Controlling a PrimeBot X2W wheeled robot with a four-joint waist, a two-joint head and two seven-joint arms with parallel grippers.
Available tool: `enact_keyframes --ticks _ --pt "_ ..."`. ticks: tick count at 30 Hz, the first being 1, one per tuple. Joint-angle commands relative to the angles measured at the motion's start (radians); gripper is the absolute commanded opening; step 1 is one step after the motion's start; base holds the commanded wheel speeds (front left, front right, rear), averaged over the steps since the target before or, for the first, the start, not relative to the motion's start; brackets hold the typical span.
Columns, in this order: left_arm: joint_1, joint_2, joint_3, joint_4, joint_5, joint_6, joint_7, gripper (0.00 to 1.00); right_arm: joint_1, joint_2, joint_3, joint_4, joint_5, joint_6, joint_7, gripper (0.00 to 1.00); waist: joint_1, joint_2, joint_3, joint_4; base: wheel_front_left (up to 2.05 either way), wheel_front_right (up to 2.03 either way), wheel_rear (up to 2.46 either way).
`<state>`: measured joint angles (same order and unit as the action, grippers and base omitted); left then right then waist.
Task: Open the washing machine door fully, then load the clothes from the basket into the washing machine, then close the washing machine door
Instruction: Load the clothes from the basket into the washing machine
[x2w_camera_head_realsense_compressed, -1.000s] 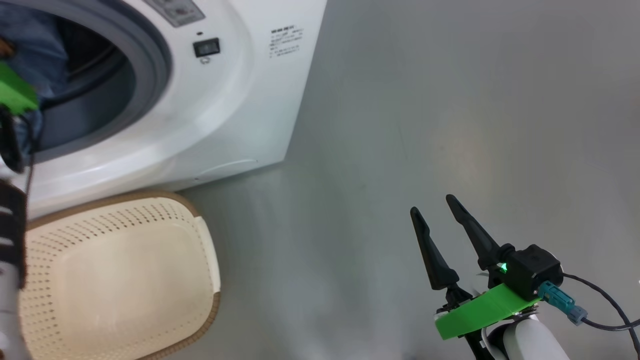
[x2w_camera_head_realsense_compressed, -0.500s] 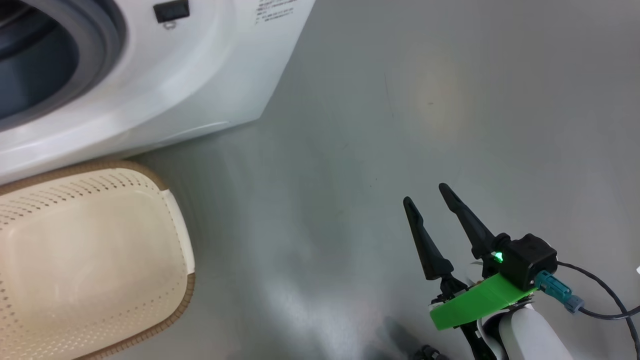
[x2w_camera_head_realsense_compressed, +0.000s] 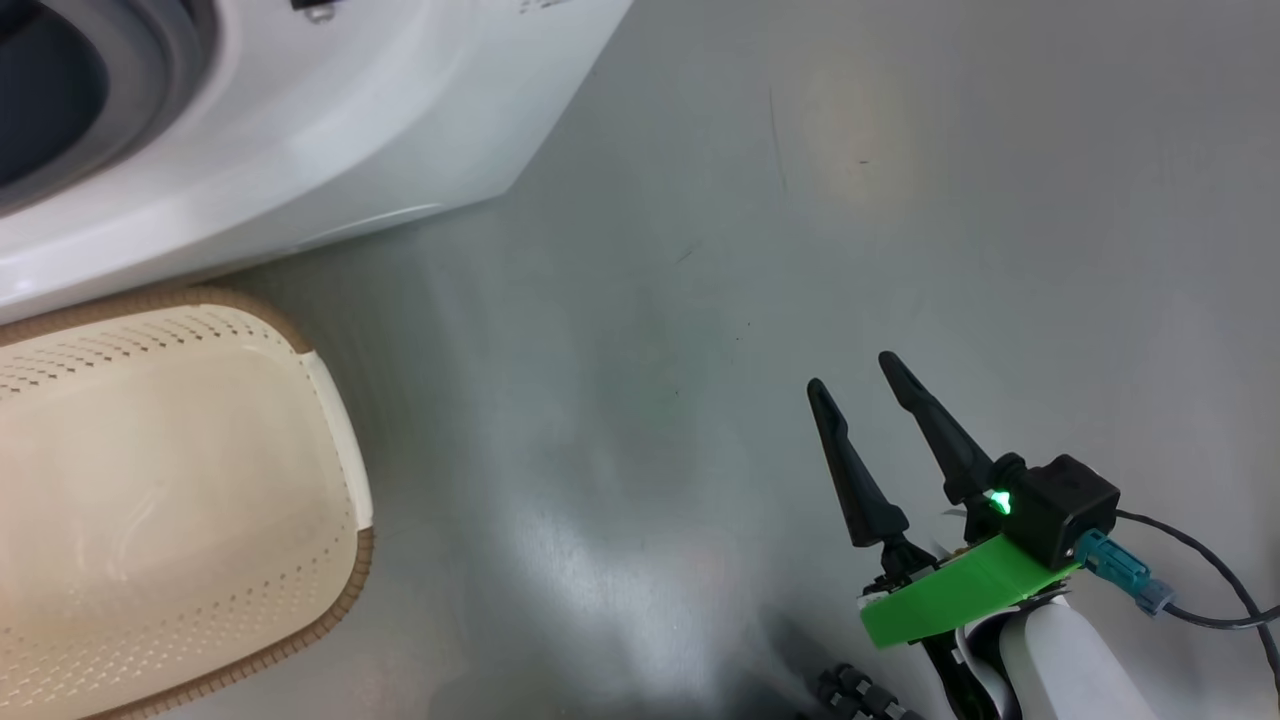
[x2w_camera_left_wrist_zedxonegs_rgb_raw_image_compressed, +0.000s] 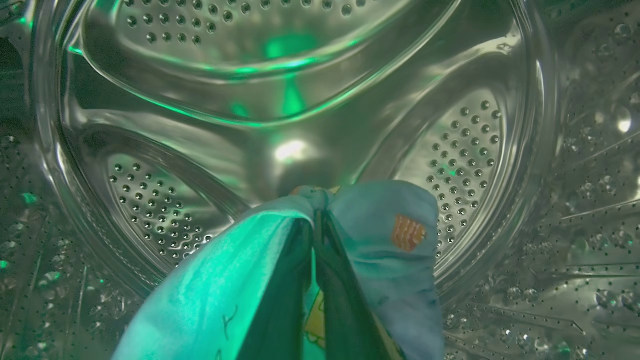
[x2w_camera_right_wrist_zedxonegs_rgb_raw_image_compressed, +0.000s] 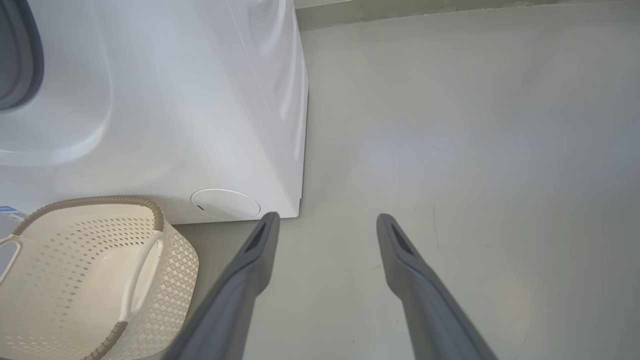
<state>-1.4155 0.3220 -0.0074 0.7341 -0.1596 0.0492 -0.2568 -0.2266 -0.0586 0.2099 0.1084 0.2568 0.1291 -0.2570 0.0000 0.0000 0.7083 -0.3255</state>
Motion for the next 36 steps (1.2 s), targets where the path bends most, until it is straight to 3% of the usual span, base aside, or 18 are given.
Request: enact_keyframes --ticks 1,10,18,26,27,28,30,32,33,36 --pt "-0.015 0.044 0.011 -0.037 0.013 0.003 -0.005 0.00 0.013 -0.010 0.019 -0.021 0.013 0.002 -0.005 1.00 0.0000 0.0000 0.003 0.001 0.00 0.00 0.00" --pt "0.019 0.034 0.032 -0.048 0.053 0.011 -0.005 0.00 0.009 -0.013 0.014 -0.017 0.012 0.002 -0.005 1.00 0.0000 0.0000 0.004 0.013 0.00 0.00 0.00" --pt "-0.001 0.014 0.002 0.193 0.073 0.017 -0.002 0.00 0.018 -0.021 0.016 -0.008 0.013 0.002 -0.005 1.00 0.0000 0.0000 -0.023 0.027 0.00 0.00 0.00" --pt "-0.063 0.002 -0.031 0.387 0.088 0.033 0.081 0.00 0.026 -0.024 0.013 -0.003 0.014 0.002 -0.005 1.00 0.0000 0.0000 -0.050 0.031 0.00 0.00 0.00" --pt "-0.068 0.001 -0.037 0.408 0.090 0.033 0.092 0.06 0.028 -0.024 0.013 -0.003 0.013 0.002 -0.005 1.00 0.0000 0.0000 -0.053 0.031 0.00 0.00 0.00" --pt "-0.072 -0.001 -0.039 0.423 0.090 0.033 0.098 0.27 0.029 -0.025 0.013 -0.003 0.012 0.002 -0.005 1.00 0.0000 0.0000 -0.056 0.032 0.00 0.00 0.00" --pt "-0.078 -0.004 -0.041 0.456 0.086 0.035 0.115 0.48 0.032 -0.024 0.012 -0.003 0.012 0.002 -0.005 1.00 0.0000 0.0000 -0.063 0.032 0.00 0.00 0.00" --pt "-0.080 -0.009 -0.040 0.486 0.080 0.041 0.142 0.91 0.036 -0.024 0.011 -0.002 0.011 0.002 -0.005 1.00 0.0000 0.0000 -0.069 0.034 0.00 0.00 0.00" --pt "-0.079 -0.011 -0.040 0.498 0.077 0.044 0.161 1.00 0.037 -0.024 0.010 -0.001 0.011 0.002 -0.005 1.00 0.0000 0.0000 -0.072 0.035 0.00 0.00 0.00" --pt "-0.072 -0.019 -0.036 0.527 0.065 0.066 0.222 1.00 0.041 -0.024 0.006 0.000 0.011 0.002 -0.005 1.00 0.0000 0.0000 -0.085 0.042 0.00 0.00 0.00"
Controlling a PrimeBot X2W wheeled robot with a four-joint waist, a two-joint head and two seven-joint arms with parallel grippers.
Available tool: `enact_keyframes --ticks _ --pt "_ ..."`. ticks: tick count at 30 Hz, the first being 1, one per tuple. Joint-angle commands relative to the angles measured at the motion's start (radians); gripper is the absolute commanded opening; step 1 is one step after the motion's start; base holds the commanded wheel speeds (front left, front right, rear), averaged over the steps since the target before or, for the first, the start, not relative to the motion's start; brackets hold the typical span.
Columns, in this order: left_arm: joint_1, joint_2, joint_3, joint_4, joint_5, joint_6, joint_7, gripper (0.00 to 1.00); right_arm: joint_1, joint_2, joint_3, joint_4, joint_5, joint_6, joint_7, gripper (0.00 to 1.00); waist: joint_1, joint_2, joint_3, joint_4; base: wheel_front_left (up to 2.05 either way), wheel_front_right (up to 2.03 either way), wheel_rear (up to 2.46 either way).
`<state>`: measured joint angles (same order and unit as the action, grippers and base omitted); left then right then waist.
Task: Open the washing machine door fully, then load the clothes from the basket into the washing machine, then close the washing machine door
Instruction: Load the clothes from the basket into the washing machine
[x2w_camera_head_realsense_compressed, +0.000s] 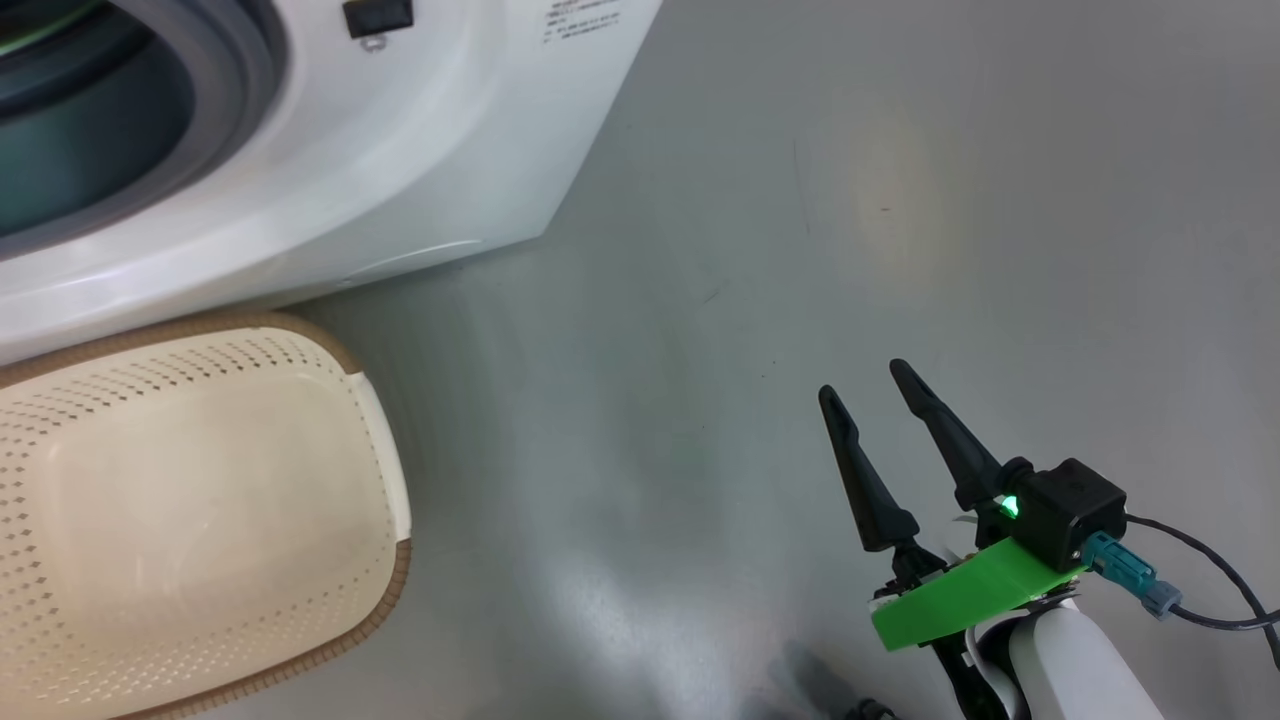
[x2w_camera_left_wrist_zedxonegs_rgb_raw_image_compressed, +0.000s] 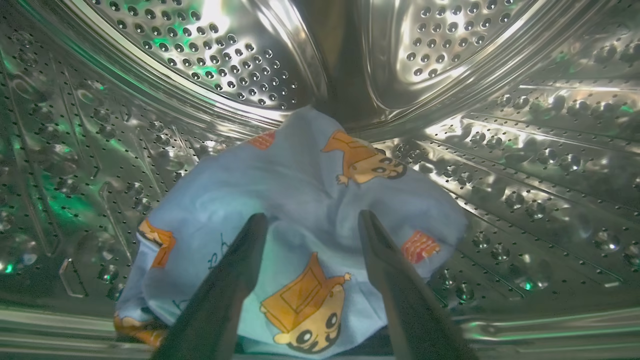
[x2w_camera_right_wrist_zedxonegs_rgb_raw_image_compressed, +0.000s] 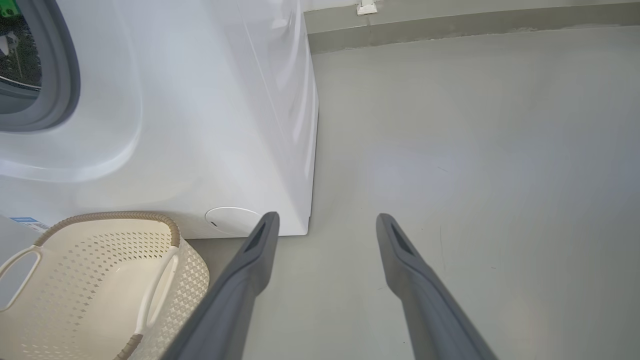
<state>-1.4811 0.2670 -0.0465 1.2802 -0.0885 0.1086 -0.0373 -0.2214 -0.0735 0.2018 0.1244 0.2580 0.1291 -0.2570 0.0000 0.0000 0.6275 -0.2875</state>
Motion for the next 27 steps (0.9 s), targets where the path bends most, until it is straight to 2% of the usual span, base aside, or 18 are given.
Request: enact_keyframes --ticks 1,11,27 --pt "-0.003 0.034 0.001 -0.016 -0.007 0.010 0.013 1.00 0.037 -0.009 0.013 -0.015 0.011 0.002 -0.005 1.00 0.0000 0.0000 -0.008 0.006 0.00 0.00 0.00" --pt "0.054 -0.002 0.018 0.000 -0.051 0.039 0.017 1.00 0.033 -0.010 0.007 -0.020 0.008 0.002 -0.005 1.00 0.0000 0.0000 -0.055 0.031 0.00 0.00 0.00" --pt "0.219 -0.084 0.063 0.007 -0.144 0.006 -0.137 1.00 0.055 -0.024 -0.008 -0.020 -0.006 0.002 -0.005 1.00 0.0000 0.0000 -0.168 0.092 0.00 0.00 0.00"
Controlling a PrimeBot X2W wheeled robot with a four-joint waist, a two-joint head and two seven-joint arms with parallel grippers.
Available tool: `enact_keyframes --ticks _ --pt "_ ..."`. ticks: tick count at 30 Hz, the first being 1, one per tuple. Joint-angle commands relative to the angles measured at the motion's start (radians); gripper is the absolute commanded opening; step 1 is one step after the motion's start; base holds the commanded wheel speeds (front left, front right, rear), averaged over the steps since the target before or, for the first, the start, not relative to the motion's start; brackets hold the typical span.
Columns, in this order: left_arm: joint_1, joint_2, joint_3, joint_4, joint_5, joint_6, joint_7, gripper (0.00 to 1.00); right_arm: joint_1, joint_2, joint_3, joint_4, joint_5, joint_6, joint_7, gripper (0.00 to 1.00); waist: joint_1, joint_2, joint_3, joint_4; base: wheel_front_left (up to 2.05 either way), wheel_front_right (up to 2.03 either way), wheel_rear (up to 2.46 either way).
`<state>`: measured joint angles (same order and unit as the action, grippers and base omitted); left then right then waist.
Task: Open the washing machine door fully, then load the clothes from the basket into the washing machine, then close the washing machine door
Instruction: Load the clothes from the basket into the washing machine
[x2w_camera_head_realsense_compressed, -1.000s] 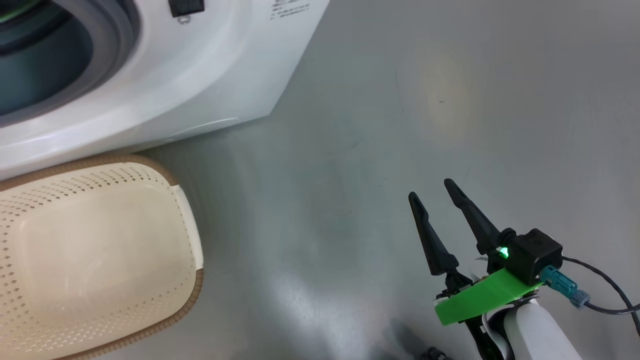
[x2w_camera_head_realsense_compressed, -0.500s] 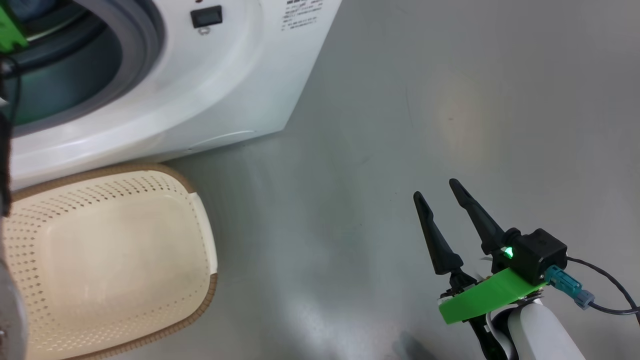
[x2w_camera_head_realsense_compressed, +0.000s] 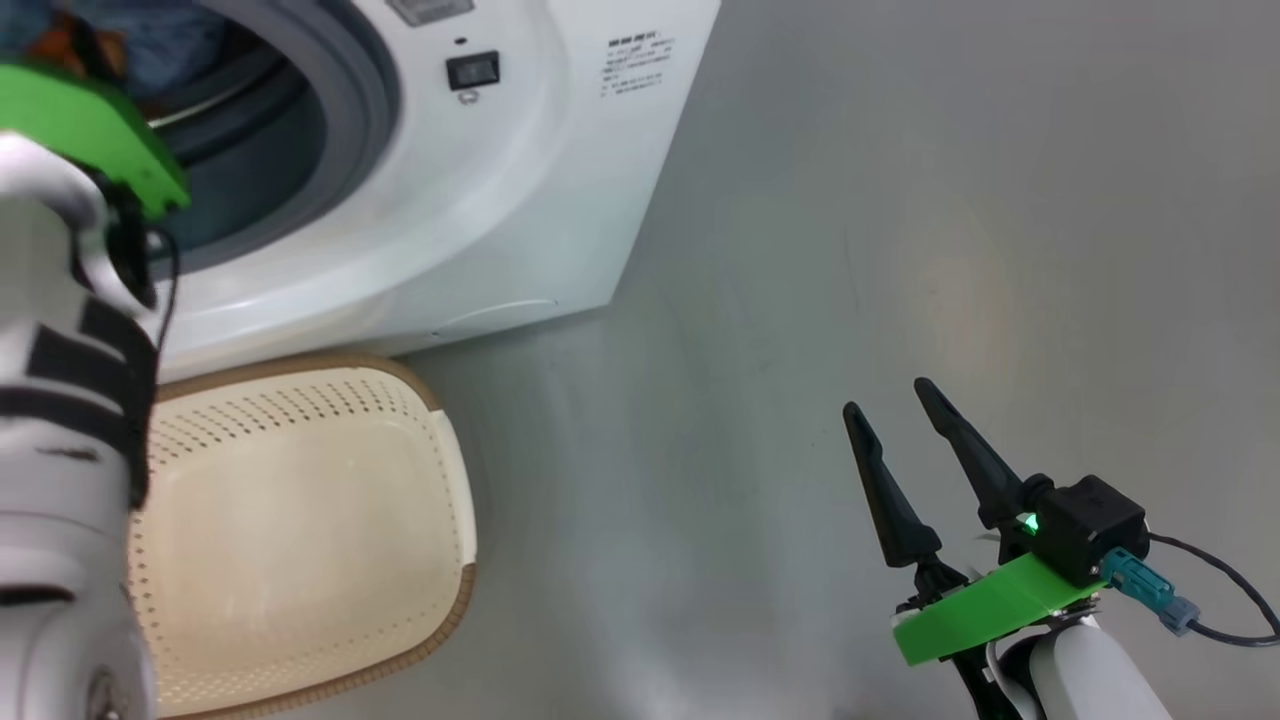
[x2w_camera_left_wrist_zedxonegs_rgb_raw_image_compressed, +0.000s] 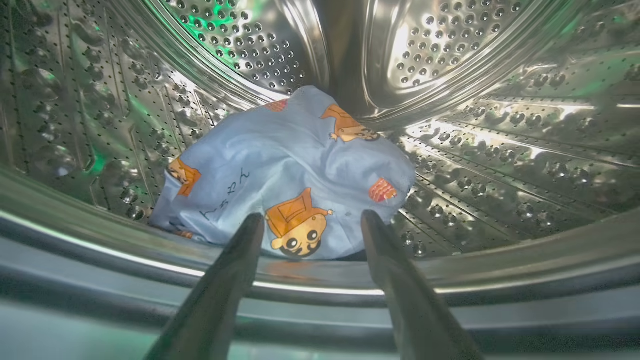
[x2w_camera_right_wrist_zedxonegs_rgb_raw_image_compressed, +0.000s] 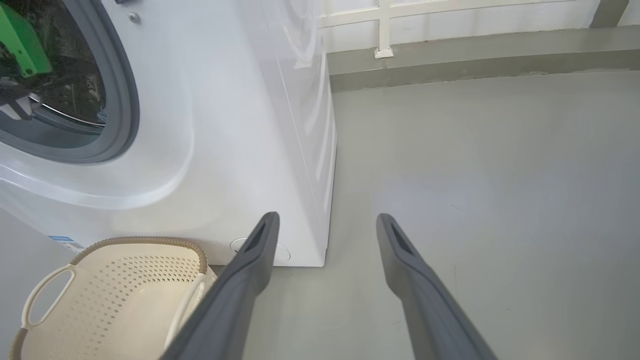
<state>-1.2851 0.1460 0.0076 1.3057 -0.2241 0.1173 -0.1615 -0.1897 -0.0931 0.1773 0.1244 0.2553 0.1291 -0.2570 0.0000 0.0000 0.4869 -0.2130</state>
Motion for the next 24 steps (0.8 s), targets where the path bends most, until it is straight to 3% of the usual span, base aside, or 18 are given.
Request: enact_keyframes --ticks 1,12,24 --pt "0.037 0.034 0.011 -0.019 -0.014 -0.004 -0.026 1.00 0.025 -0.005 0.016 -0.020 -0.005 0.002 -0.005 1.00 0.0000 0.0000 -0.038 0.022 0.00 0.00 0.00" --pt "0.185 -0.033 0.030 -0.063 -0.055 -0.036 -0.098 1.00 0.047 0.000 -0.014 -0.025 -0.020 0.002 -0.005 1.00 0.0000 0.0000 -0.142 0.072 0.00 0.00 0.00" --pt "0.488 -0.088 0.028 -0.403 -0.033 -0.056 -0.100 1.00 0.065 0.017 -0.062 -0.022 -0.034 0.002 -0.005 1.00 0.0000 0.0000 -0.241 0.112 0.00 0.00 0.00"
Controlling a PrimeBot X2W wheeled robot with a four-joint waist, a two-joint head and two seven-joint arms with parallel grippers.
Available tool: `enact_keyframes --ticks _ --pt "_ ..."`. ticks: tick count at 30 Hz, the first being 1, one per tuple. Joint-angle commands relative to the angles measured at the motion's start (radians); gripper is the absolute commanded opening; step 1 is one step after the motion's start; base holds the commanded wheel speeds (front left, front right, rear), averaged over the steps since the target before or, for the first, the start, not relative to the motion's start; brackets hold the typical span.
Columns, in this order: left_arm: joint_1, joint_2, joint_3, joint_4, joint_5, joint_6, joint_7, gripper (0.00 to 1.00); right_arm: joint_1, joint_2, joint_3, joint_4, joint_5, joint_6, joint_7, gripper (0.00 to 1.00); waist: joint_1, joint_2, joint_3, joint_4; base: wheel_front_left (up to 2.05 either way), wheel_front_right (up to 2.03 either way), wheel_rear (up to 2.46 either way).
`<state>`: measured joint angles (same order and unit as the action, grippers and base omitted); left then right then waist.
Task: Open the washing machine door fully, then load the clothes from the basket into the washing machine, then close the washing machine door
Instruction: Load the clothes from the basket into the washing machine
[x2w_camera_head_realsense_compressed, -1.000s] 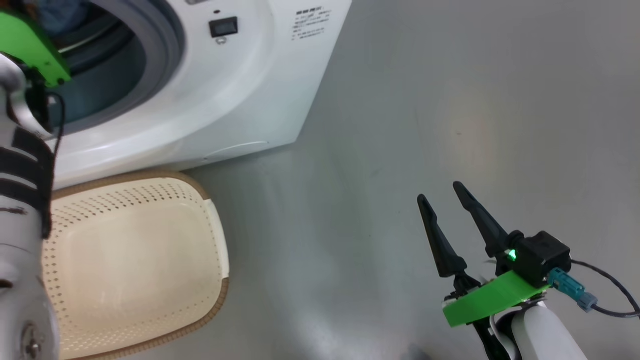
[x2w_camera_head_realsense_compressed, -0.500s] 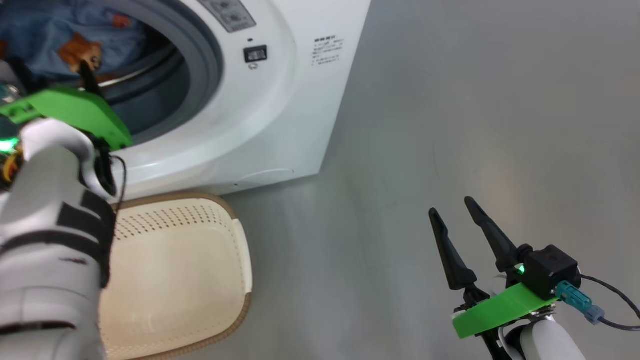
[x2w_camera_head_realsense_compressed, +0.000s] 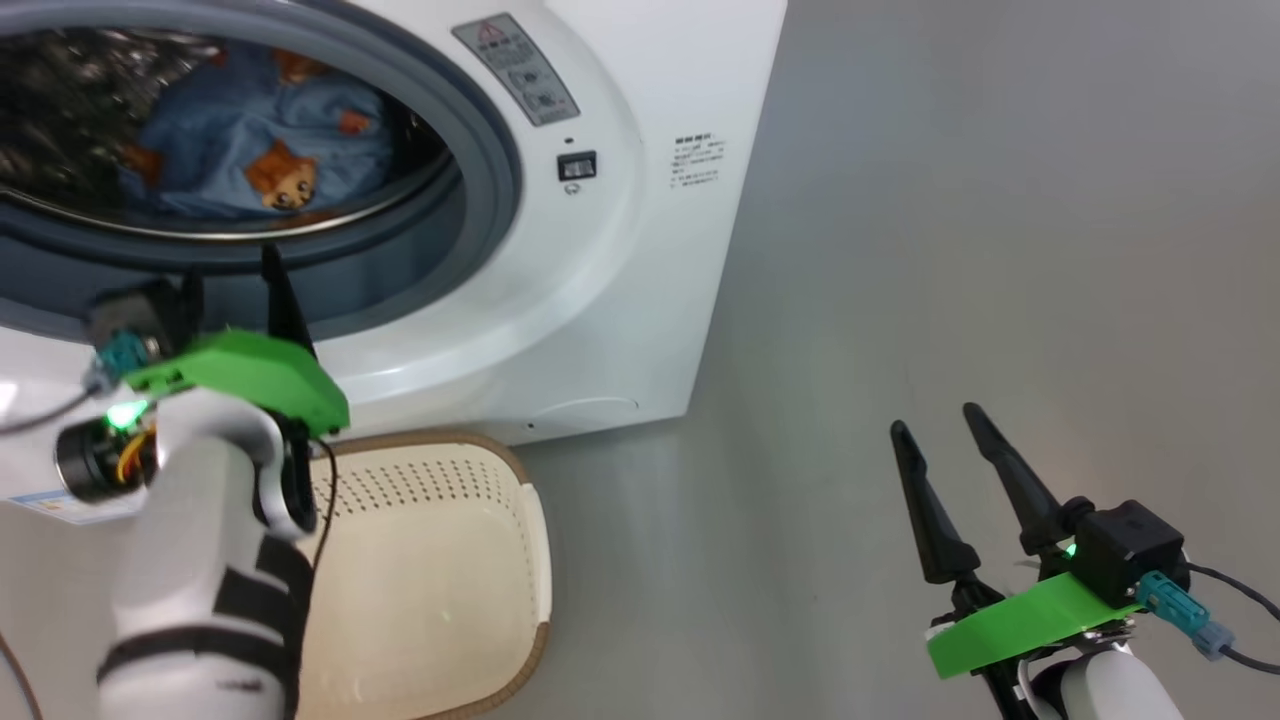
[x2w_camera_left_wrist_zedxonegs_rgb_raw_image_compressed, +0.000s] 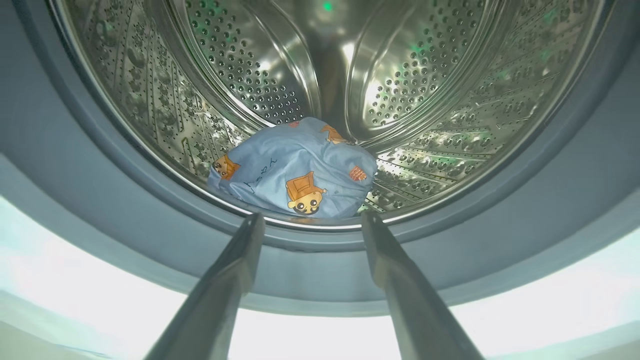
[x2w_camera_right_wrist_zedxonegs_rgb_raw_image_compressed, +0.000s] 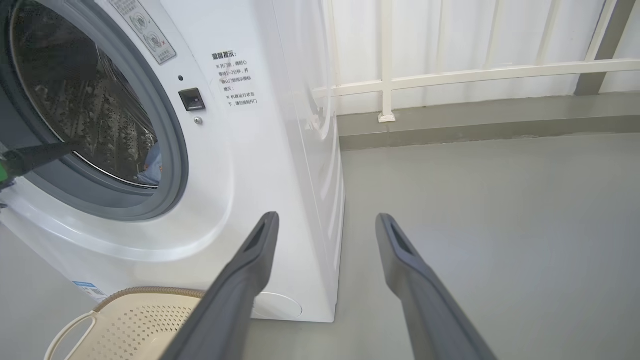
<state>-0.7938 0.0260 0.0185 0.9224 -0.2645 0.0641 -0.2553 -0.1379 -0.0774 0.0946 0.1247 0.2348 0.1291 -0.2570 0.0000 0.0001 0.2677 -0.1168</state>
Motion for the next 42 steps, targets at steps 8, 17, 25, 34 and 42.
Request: enact_keyframes --ticks 8,17,25,34,42 --pt "0.226 0.025 -0.037 -0.232 -0.033 0.006 -0.006 1.00 0.059 0.008 -0.026 -0.027 -0.035 0.002 -0.005 1.00 0.0000 -0.0001 -0.103 0.041 0.00 0.00 0.00" --pt "0.496 0.024 -0.091 -0.496 -0.072 0.044 -0.006 1.00 0.101 0.005 -0.047 -0.040 -0.058 0.002 -0.005 1.00 0.0000 -0.0001 -0.156 0.056 0.00 0.00 0.00" --pt "0.626 0.024 -0.078 -0.685 -0.037 0.049 -0.006 1.00 0.099 0.005 -0.049 -0.051 -0.063 0.002 -0.005 1.00 0.0000 -0.0001 -0.144 0.074 0.00 0.00 0.00" --pt "0.735 0.024 -0.046 -0.821 -0.004 0.044 -0.006 1.00 0.102 0.002 -0.048 -0.052 -0.070 0.002 -0.005 1.00 0.0000 -0.0001 -0.161 0.062 0.00 0.00 0.00" --pt "0.779 0.024 -0.026 -0.852 0.000 0.030 -0.006 1.00 0.118 0.001 -0.040 -0.045 -0.077 0.002 -0.005 1.00 0.0000 -0.0001 -0.202 0.042 0.00 0.00 0.00"
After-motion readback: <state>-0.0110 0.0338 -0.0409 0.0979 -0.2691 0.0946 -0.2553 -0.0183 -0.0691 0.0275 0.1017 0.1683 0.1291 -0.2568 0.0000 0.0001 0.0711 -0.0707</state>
